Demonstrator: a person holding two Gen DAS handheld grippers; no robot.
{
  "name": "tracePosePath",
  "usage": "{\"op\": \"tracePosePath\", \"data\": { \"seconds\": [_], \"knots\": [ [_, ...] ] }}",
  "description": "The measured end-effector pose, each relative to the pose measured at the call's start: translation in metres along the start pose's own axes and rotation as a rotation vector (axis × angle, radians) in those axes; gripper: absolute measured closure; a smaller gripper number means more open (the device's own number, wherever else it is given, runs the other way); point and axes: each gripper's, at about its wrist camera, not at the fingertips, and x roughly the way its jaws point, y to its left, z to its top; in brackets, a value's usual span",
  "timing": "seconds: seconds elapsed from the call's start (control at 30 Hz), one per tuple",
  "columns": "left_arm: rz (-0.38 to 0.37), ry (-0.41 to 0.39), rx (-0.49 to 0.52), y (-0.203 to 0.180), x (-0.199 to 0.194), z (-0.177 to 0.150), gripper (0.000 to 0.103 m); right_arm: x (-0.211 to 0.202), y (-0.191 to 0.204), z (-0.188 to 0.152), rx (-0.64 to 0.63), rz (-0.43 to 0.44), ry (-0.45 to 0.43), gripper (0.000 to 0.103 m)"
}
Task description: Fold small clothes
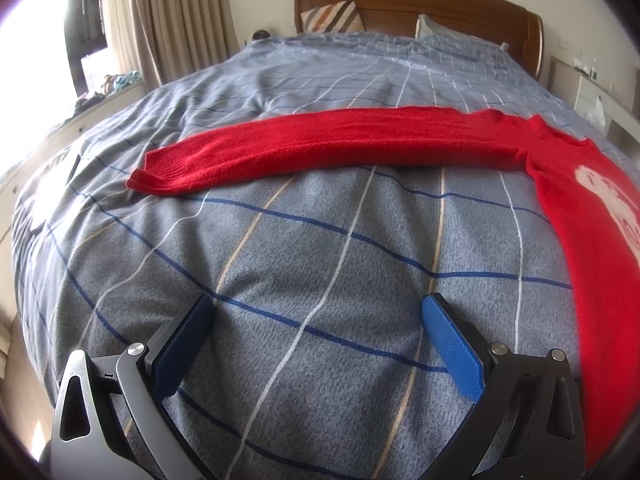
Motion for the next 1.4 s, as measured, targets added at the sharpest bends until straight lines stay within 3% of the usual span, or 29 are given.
{"op": "tracePosePath", "data": {
  "seconds": [0.1,0.2,0.27,0.3,0.4,0.47,0.6,0.67,0.73,0.8,0.9,1.07,1.23,1.4],
  "knots": [
    [0.0,0.0,0.0,0.0,0.0,0.0,0.0,0.002,-0.018,0.016,0.145,0.008,-0.064,0.054],
    [0.001,-0.001,0.0,0.0,0.0,0.0,0.0,0.011,-0.032,0.024,0.253,0.041,-0.089,0.054],
    [0.0,0.0,0.0,0.0,0.0,0.0,0.0,0.014,-0.035,0.03,0.277,0.003,-0.091,0.06],
    [-0.001,0.0,0.0,0.0,0.0,0.0,0.0,0.01,-0.036,0.027,0.31,-0.021,-0.093,0.068],
    [0.001,-0.002,0.0,0.0,0.0,0.0,0.0,0.0,-0.026,0.023,0.31,-0.09,-0.091,0.066],
    [0.004,-0.005,0.001,-0.001,-0.001,-0.001,0.0,0.002,-0.025,0.026,0.305,-0.095,-0.094,0.06],
    [0.004,-0.007,0.001,-0.001,-0.002,-0.001,0.0,0.016,-0.036,0.04,0.328,-0.1,-0.11,0.06],
    [0.003,-0.008,0.001,-0.001,-0.003,-0.001,0.0,0.024,-0.041,0.047,0.317,-0.1,-0.103,0.065],
    [0.005,-0.008,0.002,-0.002,-0.003,-0.001,0.0,0.031,-0.04,0.051,0.287,-0.11,-0.072,0.088],
    [0.005,-0.009,0.002,-0.002,-0.004,-0.001,0.0,0.028,-0.033,0.051,0.252,-0.119,-0.074,0.097],
    [0.005,-0.009,0.002,-0.002,-0.003,-0.001,0.0,0.022,0.01,0.053,0.103,-0.096,-0.091,0.097],
    [0.004,-0.007,0.002,-0.001,-0.003,-0.001,0.0,0.038,0.144,0.03,-0.249,0.036,-0.035,0.097],
    [0.003,-0.008,0.001,-0.002,-0.003,-0.001,0.0,0.083,0.264,-0.059,-0.516,0.183,0.133,0.097],
    [0.003,-0.008,0.001,-0.002,-0.004,-0.001,0.0,0.143,0.319,-0.181,-0.714,0.21,0.308,0.098]
  ]
}}
